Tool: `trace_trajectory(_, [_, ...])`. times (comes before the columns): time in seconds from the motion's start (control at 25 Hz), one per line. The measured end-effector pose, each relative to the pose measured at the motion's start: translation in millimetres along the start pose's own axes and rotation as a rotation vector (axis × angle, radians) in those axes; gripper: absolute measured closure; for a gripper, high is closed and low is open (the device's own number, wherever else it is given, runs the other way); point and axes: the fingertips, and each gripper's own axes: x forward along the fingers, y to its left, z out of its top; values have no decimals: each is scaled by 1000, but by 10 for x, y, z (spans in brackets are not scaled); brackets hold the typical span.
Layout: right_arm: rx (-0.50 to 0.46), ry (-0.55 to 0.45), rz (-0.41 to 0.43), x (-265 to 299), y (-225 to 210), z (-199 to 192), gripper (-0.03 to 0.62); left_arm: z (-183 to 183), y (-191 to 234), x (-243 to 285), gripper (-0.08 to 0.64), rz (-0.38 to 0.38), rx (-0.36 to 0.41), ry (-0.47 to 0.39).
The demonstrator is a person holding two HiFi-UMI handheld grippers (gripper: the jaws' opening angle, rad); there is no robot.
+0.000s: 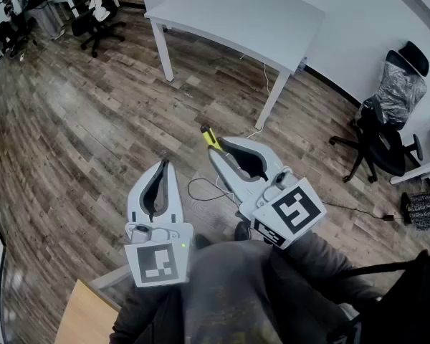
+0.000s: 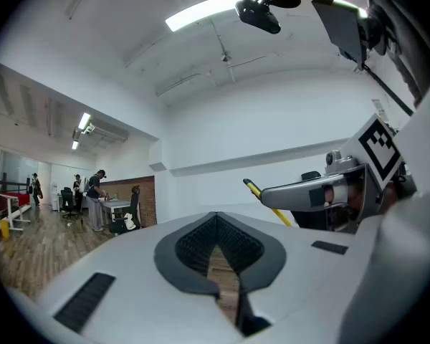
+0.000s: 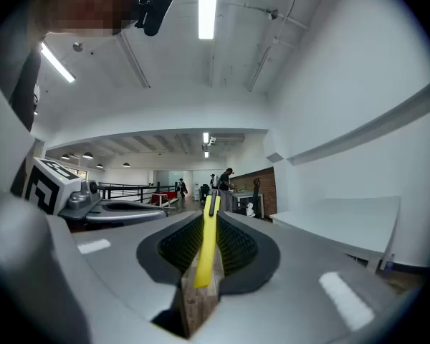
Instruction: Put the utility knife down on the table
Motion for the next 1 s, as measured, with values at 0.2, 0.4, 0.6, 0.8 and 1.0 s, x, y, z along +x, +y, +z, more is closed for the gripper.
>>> trace_trajectory(0.2, [-1,-2,-2,43,49,22,535,9,74,-33,558,2,1,1])
trace_trajectory(0.4, [3,-1,3,93,84,0,535,-25,122,-58,558,5,1,5])
trace_trajectory(0.6, [39,-14,10,230,120,7,535,-44,279,-88,558,21,1,5])
trace_trajectory(0.8, [38,-9,-3,370,208,4,534,-155,526,-163,558,38,-13,34])
trace_trajectory(1.0, [30,4,-34,467,98,9,535,-224,718,-39,558,43,-27,47])
